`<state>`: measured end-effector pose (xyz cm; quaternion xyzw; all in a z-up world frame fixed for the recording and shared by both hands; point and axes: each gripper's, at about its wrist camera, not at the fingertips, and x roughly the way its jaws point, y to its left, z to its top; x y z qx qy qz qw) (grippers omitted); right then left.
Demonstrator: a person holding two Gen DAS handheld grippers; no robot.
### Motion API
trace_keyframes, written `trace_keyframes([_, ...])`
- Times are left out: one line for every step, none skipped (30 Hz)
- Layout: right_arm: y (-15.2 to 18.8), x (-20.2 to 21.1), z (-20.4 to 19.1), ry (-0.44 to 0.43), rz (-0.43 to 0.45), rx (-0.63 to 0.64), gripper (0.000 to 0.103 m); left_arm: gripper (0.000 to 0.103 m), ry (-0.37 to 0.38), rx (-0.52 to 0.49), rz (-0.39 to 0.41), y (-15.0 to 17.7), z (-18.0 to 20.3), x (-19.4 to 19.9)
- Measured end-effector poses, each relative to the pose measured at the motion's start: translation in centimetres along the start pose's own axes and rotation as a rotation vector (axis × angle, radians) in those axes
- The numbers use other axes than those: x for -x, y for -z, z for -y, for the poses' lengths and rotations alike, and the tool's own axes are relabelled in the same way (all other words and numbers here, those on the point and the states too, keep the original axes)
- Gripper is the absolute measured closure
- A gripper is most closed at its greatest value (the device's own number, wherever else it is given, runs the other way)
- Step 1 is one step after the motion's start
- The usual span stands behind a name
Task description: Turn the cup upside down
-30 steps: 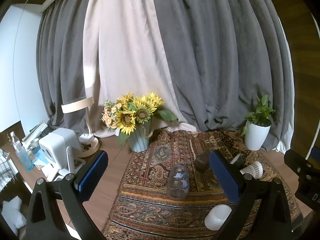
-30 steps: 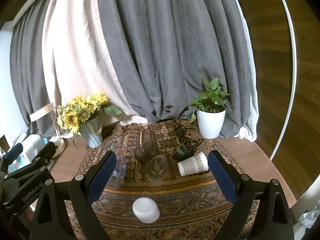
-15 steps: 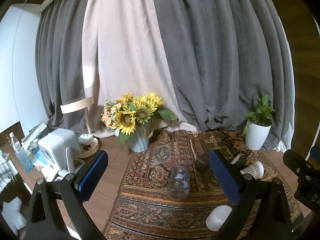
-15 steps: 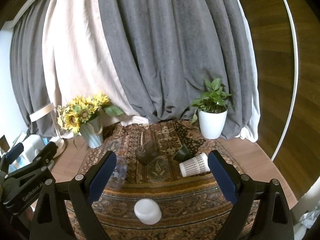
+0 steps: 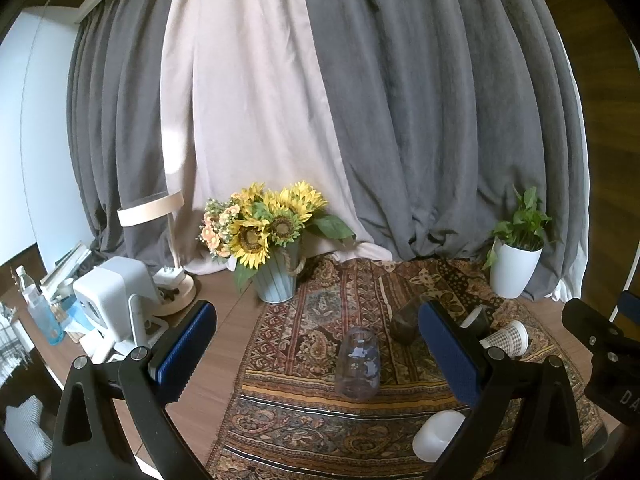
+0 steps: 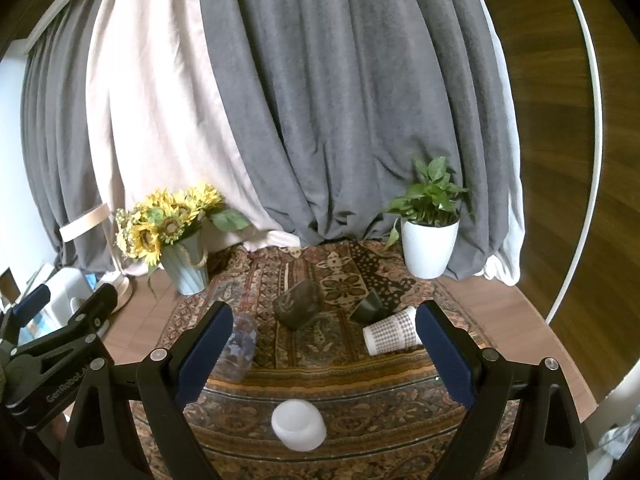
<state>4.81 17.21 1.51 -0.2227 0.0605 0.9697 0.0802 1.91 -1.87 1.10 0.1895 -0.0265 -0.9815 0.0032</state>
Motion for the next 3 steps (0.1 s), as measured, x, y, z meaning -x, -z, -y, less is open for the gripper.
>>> trace_keyframes([0.01,-0.06,-0.01,0.000,-0.001,0.000,0.010,0.000,0.000,0.002,-0.001,0.01,-0.01,0.02])
trace_keyframes([0.02,-0.13,-0.02,-0.002,-0.002,-0.001,0.010,0.000,-0.001,0.002,0.000,0.01,0.02,0.02])
trace_keyframes([0.02,-0.16,-0.01,-0.001,-0.002,-0.001,0.010,0.000,-0.004,0.001,-0.001,0.01,0.04,0.00])
